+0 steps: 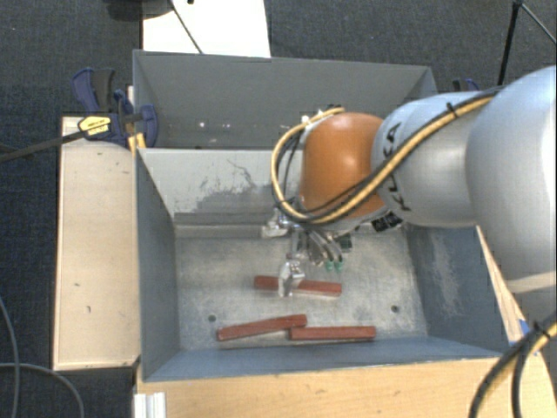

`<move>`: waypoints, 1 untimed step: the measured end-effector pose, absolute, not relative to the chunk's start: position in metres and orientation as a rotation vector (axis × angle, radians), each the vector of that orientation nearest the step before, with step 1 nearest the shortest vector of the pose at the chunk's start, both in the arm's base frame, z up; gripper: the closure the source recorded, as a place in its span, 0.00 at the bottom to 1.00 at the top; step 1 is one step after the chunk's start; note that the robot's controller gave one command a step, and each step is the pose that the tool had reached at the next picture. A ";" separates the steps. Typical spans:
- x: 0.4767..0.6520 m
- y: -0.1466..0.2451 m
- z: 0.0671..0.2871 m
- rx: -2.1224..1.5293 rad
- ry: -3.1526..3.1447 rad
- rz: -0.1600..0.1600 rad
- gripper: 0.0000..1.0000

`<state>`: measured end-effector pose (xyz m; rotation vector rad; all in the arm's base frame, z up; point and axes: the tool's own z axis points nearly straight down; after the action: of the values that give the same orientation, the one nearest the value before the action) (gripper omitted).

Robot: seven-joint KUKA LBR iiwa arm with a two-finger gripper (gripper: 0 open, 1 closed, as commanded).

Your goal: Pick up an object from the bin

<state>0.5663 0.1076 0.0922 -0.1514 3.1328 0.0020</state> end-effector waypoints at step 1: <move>0.558 0.087 0.091 -0.028 3.141 0.002 0.00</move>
Offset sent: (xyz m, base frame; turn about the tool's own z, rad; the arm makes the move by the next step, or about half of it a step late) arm -0.0109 -0.0367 0.0078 0.0972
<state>0.5577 0.0868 0.0912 -0.0283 3.1410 0.0016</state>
